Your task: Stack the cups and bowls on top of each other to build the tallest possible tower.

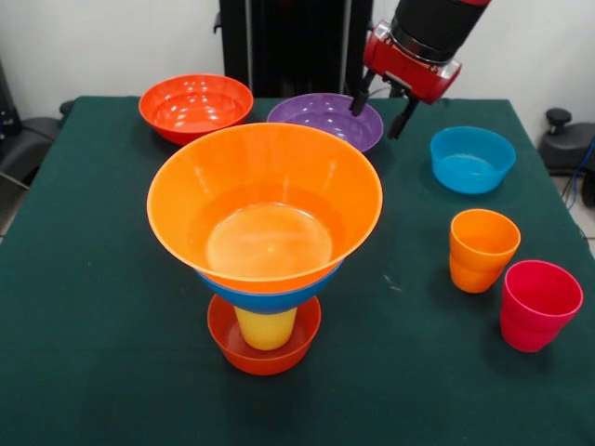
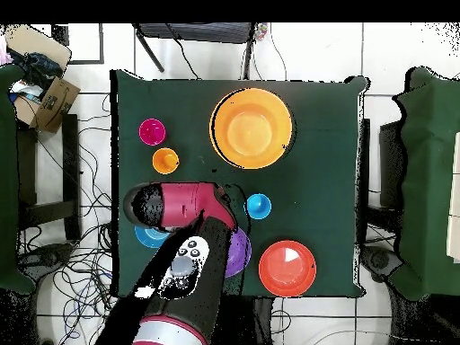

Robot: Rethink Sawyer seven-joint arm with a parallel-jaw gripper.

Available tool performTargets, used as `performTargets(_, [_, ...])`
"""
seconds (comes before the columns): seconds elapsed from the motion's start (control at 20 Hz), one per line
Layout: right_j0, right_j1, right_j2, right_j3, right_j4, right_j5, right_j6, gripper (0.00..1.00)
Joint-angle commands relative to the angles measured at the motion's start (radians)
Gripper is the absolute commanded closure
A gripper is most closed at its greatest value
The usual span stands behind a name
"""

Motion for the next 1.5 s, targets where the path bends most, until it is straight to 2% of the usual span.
performTargets(0.05, [0.037,0.064,0.009,0.026,0.026,-0.053,0.225,0.00])
performTargets(0.4, [0.045,0.077,0.010,0.049,0.056,-0.077,0.227,0.00])
performTargets(0.95, [0.047,0.059,0.014,0.069,0.095,-0.083,0.209,0.00])
performTargets(1.5, [0.037,0.108,0.025,0.078,0.112,-0.149,0.200,0.00])
